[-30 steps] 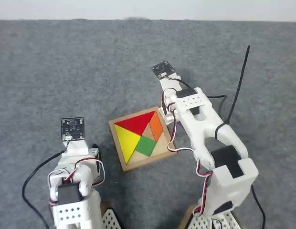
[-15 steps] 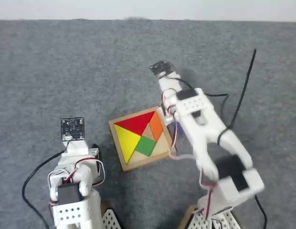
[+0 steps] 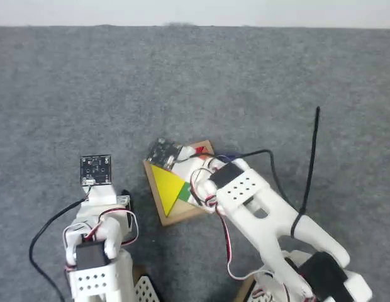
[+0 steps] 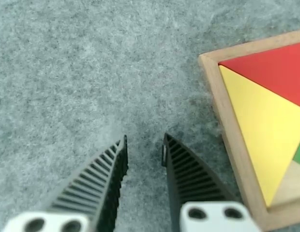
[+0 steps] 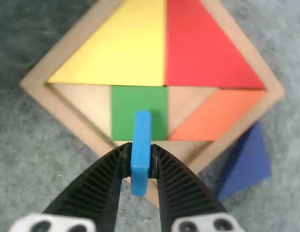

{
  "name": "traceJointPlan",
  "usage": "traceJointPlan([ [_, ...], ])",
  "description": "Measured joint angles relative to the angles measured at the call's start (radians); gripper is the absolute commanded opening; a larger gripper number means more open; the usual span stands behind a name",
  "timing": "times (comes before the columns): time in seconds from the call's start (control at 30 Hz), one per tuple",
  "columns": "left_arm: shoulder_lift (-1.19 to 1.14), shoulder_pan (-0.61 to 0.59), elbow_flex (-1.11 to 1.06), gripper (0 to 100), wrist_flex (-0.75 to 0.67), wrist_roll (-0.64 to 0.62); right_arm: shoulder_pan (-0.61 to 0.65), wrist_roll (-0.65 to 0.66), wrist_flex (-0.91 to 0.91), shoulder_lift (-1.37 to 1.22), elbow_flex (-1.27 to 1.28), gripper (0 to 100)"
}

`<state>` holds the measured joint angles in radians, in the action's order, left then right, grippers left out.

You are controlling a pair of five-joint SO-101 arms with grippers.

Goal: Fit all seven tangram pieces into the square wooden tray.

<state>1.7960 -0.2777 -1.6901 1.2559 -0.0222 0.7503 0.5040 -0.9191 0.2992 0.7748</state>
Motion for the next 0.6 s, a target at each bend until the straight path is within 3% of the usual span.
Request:
traceJointPlan([
  [0.2, 0.000, 0.000, 0.000, 11, 0.000, 0.000, 0.104, 0.089, 0.032, -0.028, 0.028, 0.8],
  [0.6, 0.000, 0.000, 0.000, 11, 0.000, 0.000, 0.141, 0.161, 0.130, -0.049, 0.029, 0.8],
])
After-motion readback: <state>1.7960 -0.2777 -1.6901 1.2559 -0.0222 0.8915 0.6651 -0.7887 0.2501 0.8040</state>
